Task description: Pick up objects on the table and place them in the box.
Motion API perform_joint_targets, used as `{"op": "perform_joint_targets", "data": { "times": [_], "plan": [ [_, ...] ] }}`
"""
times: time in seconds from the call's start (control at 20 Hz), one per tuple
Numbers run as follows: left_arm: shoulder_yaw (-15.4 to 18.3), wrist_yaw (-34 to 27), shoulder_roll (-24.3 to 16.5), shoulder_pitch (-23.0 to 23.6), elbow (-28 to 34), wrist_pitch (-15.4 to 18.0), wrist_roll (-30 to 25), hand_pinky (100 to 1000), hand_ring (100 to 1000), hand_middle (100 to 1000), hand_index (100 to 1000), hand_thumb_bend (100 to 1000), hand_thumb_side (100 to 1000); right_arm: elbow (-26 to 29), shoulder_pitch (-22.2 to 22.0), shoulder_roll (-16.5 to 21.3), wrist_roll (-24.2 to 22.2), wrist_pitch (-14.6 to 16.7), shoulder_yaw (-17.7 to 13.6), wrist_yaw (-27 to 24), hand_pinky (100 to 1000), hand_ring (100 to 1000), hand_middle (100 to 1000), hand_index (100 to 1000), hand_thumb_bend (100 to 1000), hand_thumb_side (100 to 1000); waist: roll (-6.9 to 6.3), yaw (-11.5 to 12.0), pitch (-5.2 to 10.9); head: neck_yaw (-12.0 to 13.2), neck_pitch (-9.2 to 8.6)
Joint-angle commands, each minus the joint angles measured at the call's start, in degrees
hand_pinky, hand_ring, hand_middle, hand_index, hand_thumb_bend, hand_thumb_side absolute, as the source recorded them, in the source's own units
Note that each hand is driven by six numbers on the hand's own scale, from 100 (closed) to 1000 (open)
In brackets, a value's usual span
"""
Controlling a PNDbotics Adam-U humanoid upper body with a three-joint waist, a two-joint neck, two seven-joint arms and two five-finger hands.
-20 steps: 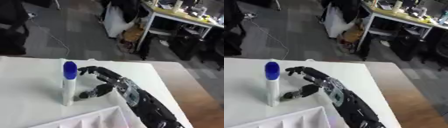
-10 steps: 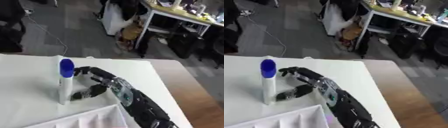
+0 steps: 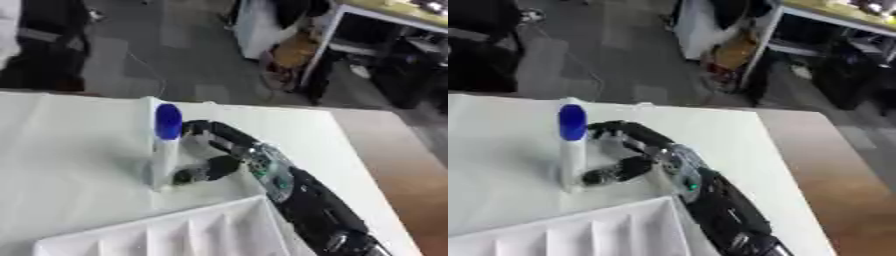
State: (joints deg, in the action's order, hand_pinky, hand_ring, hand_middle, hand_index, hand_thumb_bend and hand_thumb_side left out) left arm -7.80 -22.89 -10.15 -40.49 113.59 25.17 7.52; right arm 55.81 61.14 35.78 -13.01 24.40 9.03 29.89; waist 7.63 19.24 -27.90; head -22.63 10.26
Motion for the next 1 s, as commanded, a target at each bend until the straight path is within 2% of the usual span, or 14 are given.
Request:
{"op": "perform_joint_targets", "data": {
  "times": [0.05,0.45,0.5,0.55,0.6,0.65,0.8,1.0],
  "plan": [
    [0.01,-0.14,0.25,-1.01,1.0,0.49,-0.1,615,606,719,861,587,990,-0.08,1.01,0.37,-0.13,0.22,0.18,0.36,853,956,779,970,767,794,-0.3,0.12,1.06,2.07,-2.07],
    [-0.01,-0.16,0.45,-0.98,1.0,0.48,-0.12,615,606,719,861,586,992,-0.77,1.07,0.35,-1.12,0.07,0.01,-1.15,877,981,794,1000,807,826,-0.2,-0.04,0.97,-0.19,-2.38],
    [-0.02,-0.17,0.48,-0.97,1.0,0.48,-0.12,615,606,719,861,586,992,-0.78,1.11,0.39,-0.94,-0.14,-0.07,-1.32,877,981,792,1000,856,810,-0.21,-0.03,0.94,-0.41,-2.42],
    [-0.02,-0.2,0.5,-0.97,1.0,0.48,-0.13,614,605,719,861,586,992,-0.8,1.13,0.41,-0.72,-0.34,-0.13,-1.5,876,982,786,1000,813,832,-0.21,-0.03,0.91,-0.63,-2.44],
    [-0.01,-0.21,0.54,-0.97,1.0,0.48,-0.14,614,605,718,861,586,993,-0.88,1.16,0.39,-0.39,-0.62,-0.24,-1.78,876,982,784,1000,841,829,-0.23,-0.03,0.88,-0.88,-2.43],
    [0.0,-0.21,0.57,-0.97,1.0,0.48,-0.15,614,605,718,861,586,992,-0.98,1.17,0.34,-0.02,-0.88,-0.31,-2.13,873,984,777,1000,822,834,-0.25,-0.04,0.84,-1.08,-2.39],
    [0.05,-0.18,0.64,-0.99,1.0,0.53,-0.13,614,606,718,861,585,993,-1.59,1.11,0.05,0.86,-2.04,-0.36,-4.3,886,1000,772,1000,867,796,-0.29,-0.07,0.73,-1.47,-2.18],
    [0.08,-0.15,0.65,-0.92,1.0,0.58,-0.14,613,605,718,861,586,994,-1.53,1.3,-0.06,-0.38,-3.63,0.08,-7.56,909,1000,774,1000,880,789,-0.36,-0.25,0.66,-1.7,-1.77]
  ]
}}
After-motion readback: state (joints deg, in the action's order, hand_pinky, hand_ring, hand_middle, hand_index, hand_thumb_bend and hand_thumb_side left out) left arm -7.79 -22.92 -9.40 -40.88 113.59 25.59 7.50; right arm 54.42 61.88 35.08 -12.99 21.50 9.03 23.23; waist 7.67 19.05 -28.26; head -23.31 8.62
